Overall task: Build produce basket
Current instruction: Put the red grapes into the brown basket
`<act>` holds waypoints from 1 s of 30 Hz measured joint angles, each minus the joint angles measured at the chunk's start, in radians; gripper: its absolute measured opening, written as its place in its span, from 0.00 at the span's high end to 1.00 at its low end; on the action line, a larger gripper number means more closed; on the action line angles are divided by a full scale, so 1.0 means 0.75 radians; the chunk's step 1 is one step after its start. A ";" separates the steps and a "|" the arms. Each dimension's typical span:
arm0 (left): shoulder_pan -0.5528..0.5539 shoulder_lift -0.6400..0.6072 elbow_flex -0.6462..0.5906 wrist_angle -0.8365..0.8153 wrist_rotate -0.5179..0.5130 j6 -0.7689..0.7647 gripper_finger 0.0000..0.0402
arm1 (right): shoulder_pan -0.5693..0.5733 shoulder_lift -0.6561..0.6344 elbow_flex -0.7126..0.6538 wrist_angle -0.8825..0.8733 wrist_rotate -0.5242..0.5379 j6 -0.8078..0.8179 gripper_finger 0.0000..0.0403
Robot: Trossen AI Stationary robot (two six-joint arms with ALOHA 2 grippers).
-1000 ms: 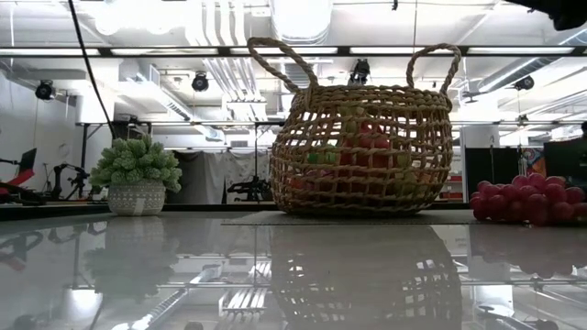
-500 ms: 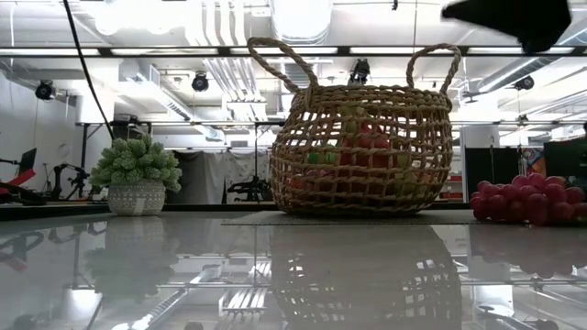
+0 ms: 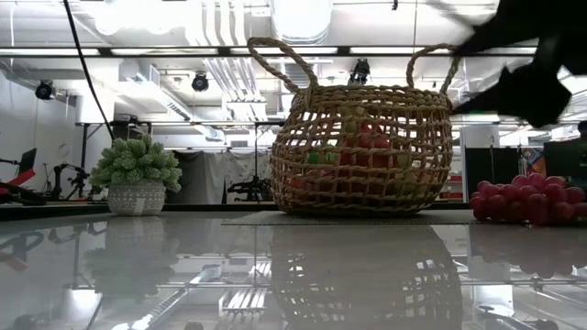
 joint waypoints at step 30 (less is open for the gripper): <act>0.000 0.000 -0.005 -0.003 0.000 0.000 0.74 | -0.211 0.109 0.468 -1.957 -0.620 0.802 0.28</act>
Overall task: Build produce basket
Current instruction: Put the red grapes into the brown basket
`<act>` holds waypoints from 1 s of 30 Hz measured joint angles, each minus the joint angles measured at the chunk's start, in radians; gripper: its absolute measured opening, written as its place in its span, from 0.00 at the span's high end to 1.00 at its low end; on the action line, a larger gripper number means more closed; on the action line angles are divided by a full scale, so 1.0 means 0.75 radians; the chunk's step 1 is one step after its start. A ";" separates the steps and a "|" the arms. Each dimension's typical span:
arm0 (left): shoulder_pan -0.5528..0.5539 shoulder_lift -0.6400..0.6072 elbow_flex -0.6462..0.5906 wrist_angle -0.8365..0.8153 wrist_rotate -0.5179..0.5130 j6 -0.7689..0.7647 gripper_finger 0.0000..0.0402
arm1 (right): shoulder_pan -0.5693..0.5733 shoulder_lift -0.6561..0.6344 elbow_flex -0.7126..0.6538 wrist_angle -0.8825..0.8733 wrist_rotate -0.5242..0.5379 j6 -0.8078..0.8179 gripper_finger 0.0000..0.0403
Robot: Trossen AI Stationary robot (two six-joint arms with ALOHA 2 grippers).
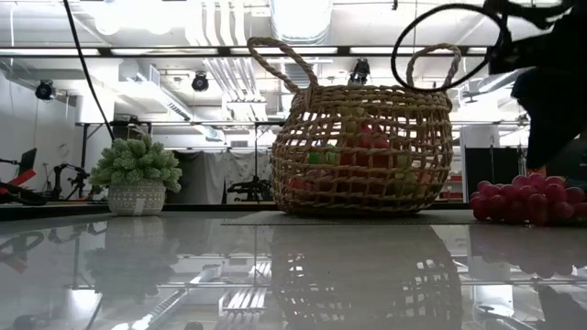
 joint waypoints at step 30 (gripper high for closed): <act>0.000 0.001 0.000 0.000 0.000 0.000 0.74 | 0.004 -0.003 -0.121 0.269 0.022 -0.019 0.96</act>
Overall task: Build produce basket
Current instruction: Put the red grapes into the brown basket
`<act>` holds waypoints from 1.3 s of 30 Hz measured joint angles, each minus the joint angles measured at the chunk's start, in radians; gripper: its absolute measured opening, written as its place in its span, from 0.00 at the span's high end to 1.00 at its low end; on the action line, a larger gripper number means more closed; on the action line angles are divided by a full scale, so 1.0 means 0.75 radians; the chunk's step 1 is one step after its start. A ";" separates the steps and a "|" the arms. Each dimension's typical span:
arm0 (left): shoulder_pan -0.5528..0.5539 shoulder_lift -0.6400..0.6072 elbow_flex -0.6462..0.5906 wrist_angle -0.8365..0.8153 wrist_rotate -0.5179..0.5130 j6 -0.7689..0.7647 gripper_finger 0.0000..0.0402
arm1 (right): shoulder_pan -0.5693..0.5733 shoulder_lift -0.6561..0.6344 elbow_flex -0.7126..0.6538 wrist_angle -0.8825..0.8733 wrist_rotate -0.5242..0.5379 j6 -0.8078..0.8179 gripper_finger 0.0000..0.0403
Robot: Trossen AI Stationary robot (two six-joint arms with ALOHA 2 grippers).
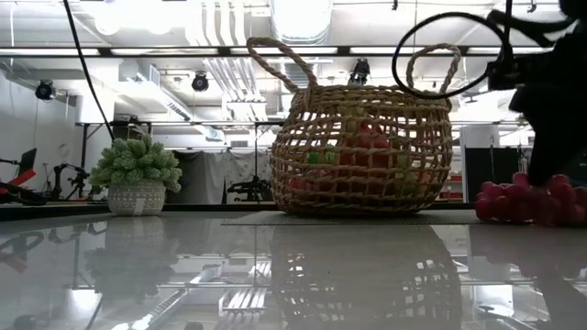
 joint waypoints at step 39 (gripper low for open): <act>-0.004 -0.118 -0.180 0.164 -0.009 0.034 0.74 | -0.167 0.000 0.789 0.318 1.043 -1.507 0.97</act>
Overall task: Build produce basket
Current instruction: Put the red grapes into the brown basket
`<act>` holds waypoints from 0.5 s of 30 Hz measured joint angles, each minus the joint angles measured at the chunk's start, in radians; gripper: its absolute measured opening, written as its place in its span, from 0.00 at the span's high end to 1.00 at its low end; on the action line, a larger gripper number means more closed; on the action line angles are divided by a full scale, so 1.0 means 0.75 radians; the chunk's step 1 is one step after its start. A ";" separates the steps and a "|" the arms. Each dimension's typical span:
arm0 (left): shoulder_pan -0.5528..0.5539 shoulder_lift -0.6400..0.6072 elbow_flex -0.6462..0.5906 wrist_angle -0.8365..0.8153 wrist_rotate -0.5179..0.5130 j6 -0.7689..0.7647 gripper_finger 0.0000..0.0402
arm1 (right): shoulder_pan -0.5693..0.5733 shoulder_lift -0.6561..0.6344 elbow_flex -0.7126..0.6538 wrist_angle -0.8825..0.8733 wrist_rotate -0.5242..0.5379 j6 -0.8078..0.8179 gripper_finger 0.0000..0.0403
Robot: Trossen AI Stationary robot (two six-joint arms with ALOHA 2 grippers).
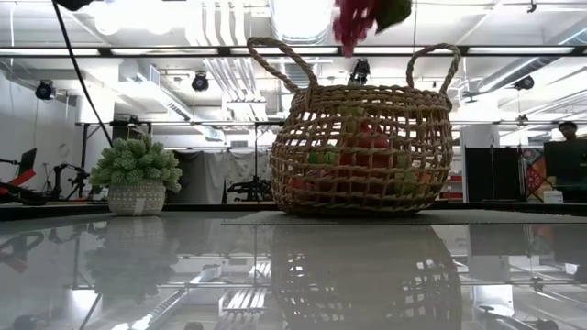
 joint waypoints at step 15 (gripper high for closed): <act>0.001 -0.153 -0.123 0.009 -0.002 -0.001 0.74 | -0.794 0.028 -0.032 -0.007 -0.482 -0.059 0.97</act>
